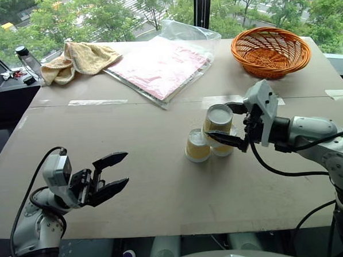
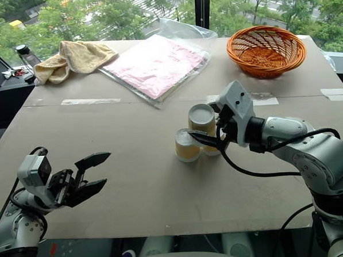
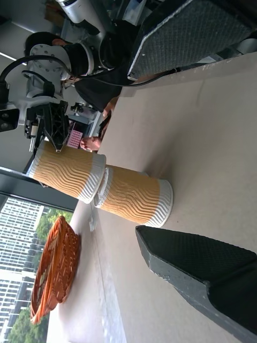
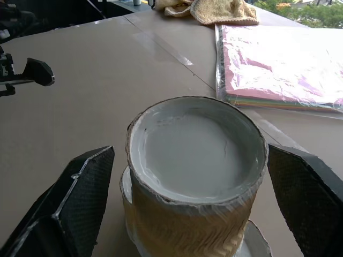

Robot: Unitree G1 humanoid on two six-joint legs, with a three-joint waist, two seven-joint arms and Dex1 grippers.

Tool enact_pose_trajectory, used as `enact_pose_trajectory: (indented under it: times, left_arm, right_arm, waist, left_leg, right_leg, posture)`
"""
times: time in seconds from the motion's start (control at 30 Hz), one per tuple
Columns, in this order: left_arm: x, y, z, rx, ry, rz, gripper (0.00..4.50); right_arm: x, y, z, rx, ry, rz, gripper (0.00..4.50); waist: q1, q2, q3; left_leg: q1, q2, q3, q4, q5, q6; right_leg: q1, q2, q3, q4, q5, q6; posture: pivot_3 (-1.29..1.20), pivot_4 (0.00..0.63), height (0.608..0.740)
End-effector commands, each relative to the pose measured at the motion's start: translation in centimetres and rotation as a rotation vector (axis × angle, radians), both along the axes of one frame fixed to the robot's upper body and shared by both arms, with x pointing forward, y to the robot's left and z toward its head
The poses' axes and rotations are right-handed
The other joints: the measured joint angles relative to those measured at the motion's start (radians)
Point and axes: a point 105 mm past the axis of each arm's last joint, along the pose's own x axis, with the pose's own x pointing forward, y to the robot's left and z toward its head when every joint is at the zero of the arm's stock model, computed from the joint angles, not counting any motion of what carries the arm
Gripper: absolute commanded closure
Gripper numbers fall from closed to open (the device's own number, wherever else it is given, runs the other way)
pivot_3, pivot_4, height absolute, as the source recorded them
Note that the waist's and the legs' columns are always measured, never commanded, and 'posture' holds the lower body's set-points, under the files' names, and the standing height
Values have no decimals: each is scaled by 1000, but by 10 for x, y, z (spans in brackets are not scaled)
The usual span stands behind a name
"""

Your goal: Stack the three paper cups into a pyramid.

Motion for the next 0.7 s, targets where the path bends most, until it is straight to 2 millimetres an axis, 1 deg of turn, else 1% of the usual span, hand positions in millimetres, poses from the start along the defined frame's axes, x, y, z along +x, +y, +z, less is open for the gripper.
enact_pose_trajectory:
  times: [0.03,0.1,0.2,0.37,0.47,0.53,0.7]
  left_arm:
    - [2,-13,4,28,2,15,0]
    - [4,-17,2,51,33,28,0]
    - [5,-19,-6,103,91,43,0]
    - [10,-15,-14,179,86,117,0]
    - [13,-8,-21,238,91,179,0]
    - [14,-3,-26,270,100,206,0]
    - [16,4,-36,312,122,246,0]
  right_arm:
    - [-21,-15,28,56,-153,56,37]
    - [-31,-26,25,57,-161,65,37]
    - [-45,-42,20,65,-154,80,37]
    - [-61,-77,1,80,-104,-3,37]
    - [-77,-107,-29,30,-33,-128,37]
    - [-88,-122,-49,-8,17,-186,37]
    - [-104,-141,-86,-55,95,-264,37]
  waist:
    - [1,-1,0]
    - [1,-2,0]
    - [-2,-2,0]
    - [-1,-3,0]
    - [5,-6,-2]
    - [7,-6,-2]
    - [-2,-7,-3]
  left_leg:
    - [0,0,0,0,0,0]
    - [0,0,0,0,0,0]
    - [0,0,0,0,0,0]
    - [2,1,1,0,0,0]
    - [2,1,1,0,0,0]
    - [2,1,1,0,0,0]
    - [4,2,4,0,0,0]
  right_leg:
    - [0,0,0,0,0,0]
    - [0,0,0,-1,2,3]
    - [0,0,0,0,2,3]
    - [1,1,1,0,0,0]
    - [2,1,0,0,-1,0]
    - [2,1,0,0,-1,0]
    - [2,1,3,0,-3,4]
  posture:
    - [0,150,740]
    - [0,150,740]
    - [0,150,740]
    - [0,150,740]
    - [0,150,740]
    - [0,150,740]
    - [0,150,740]
